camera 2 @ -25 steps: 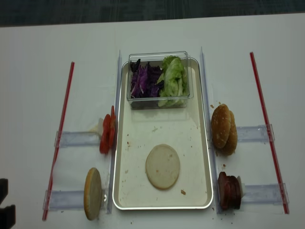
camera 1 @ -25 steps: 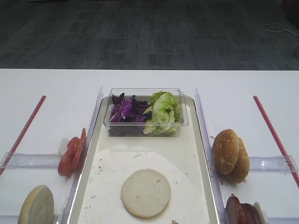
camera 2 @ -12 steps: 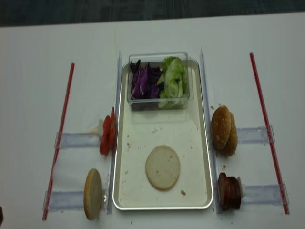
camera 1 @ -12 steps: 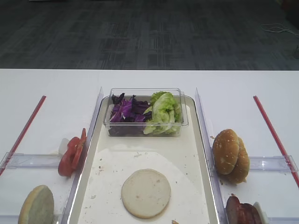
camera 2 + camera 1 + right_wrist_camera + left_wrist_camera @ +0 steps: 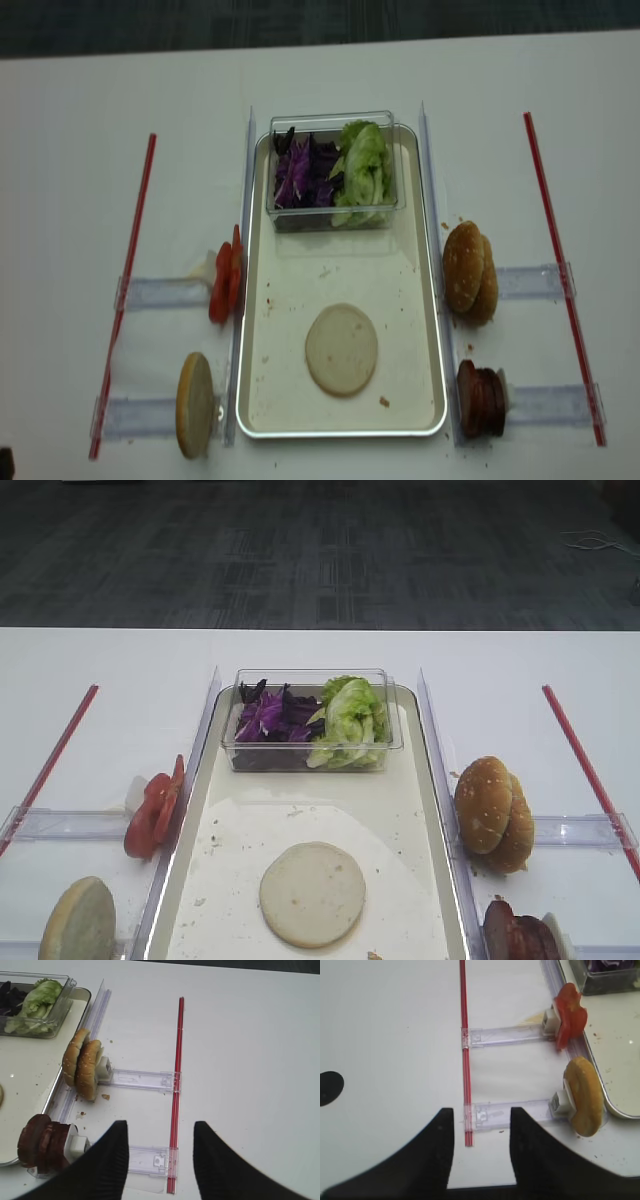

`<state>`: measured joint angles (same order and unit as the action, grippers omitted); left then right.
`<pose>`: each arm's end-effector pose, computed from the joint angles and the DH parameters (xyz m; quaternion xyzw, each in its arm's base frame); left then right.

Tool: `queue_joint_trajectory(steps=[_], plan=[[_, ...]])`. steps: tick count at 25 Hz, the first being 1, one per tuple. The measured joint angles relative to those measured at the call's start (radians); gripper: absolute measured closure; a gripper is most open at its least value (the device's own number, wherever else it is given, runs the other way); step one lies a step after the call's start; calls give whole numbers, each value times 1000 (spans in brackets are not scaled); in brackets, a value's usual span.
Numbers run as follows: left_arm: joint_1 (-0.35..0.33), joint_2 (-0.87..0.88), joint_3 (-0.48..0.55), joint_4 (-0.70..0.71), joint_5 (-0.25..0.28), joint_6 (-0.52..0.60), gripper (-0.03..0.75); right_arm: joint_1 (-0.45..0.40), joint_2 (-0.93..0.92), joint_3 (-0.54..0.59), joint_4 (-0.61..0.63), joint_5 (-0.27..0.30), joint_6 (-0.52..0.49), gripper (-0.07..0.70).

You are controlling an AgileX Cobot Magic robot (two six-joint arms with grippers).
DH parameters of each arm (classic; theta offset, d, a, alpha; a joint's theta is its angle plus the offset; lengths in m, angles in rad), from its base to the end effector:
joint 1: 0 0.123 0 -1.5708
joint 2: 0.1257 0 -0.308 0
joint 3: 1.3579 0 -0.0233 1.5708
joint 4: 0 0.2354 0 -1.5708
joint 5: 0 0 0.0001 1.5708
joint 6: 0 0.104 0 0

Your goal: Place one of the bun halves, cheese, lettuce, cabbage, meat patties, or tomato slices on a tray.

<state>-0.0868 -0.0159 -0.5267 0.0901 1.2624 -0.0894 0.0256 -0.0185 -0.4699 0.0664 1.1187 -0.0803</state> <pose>-0.0451 0.0129 0.2530 -0.0084 0.8911 0.0045 0.4538 -0.0327 0.0054 0.2500 -0.0481 0.8691 0.0197 0.4920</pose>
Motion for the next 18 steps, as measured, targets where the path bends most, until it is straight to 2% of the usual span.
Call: queue_joint_trajectory(steps=[5, 18], plan=[[0, 0, 36, -4, -63, 9, 431, 0, 0, 0, 0, -2, 0, 307], [0, 0, 40, -23, -75, 33, 431, 0, 0, 0, 0, -2, 0, 307]])
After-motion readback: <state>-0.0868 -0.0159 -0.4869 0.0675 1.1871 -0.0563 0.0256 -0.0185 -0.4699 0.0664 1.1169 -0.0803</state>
